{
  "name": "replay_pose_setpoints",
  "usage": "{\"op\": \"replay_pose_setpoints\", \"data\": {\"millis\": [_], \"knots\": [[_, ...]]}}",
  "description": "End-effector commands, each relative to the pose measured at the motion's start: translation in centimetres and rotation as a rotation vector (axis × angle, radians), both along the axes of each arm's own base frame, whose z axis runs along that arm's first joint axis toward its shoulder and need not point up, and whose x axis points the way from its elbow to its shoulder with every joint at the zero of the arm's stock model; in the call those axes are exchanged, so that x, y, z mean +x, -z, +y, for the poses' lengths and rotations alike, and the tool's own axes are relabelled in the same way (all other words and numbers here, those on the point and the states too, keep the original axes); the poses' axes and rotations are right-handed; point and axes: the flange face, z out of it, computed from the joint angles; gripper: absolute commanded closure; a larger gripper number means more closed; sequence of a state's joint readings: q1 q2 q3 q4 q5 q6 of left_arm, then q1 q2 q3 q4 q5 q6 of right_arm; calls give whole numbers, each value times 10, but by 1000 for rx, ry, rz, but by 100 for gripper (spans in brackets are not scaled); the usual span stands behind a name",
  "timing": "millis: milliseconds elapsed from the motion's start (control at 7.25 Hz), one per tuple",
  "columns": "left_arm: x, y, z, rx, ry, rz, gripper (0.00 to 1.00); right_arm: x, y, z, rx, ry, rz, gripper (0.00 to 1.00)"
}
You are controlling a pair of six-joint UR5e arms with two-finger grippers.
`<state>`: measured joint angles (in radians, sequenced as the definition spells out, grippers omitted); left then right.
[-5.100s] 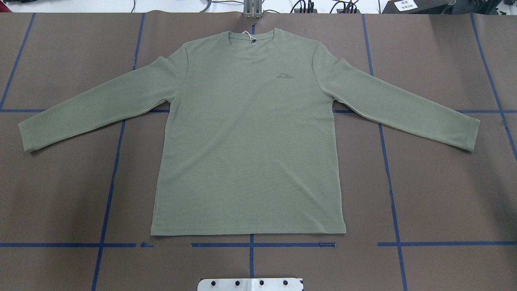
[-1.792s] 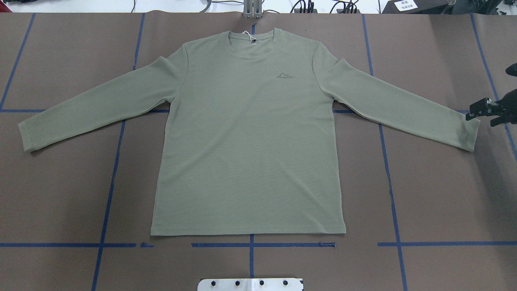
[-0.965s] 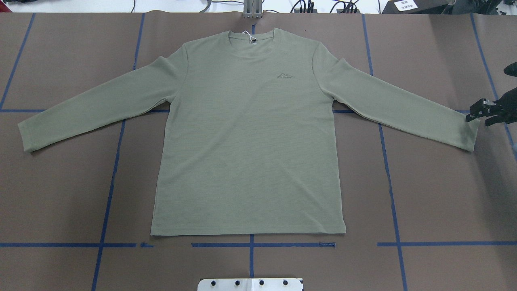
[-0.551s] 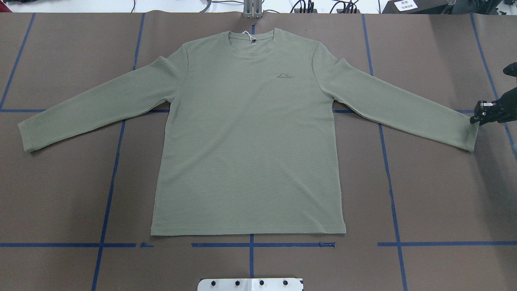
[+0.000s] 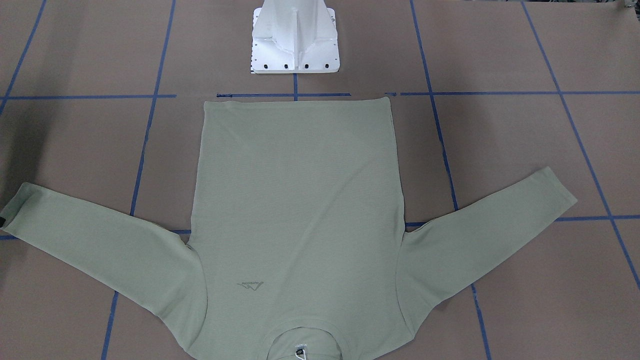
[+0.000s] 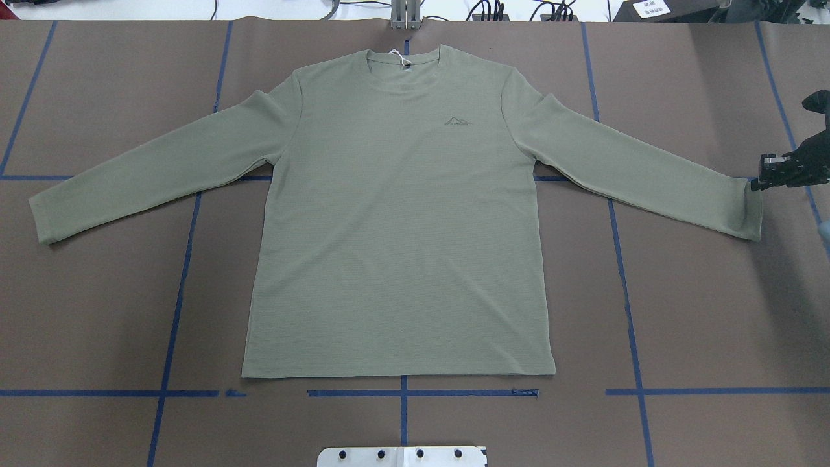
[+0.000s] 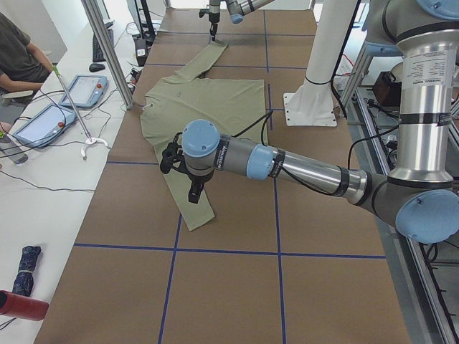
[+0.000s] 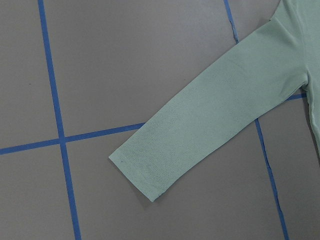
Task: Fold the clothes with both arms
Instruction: 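Move the right gripper to the sleeve cuff nearest it and grasp it, then carry the sleeve cuff with the right gripper across the shirt body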
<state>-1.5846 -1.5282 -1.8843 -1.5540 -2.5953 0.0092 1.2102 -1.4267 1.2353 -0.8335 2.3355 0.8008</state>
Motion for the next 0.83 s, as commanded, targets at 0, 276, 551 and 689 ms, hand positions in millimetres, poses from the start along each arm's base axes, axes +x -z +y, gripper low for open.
{"op": "replay_pose_setpoints", "data": {"millis": [0,276,551,689], "knots": [[0,6,2,11,0,0,0,-3,61,-2,22,-25,-80,100],[0,14,3,28,0,-2,0,-35,156,-26,-60,-118,-188,100],[0,16,4,33,0,0,0,-97,279,-56,-167,-177,-273,100],[1,17,3,34,-2,0,0,-148,343,-63,-209,-233,-305,100]]}}
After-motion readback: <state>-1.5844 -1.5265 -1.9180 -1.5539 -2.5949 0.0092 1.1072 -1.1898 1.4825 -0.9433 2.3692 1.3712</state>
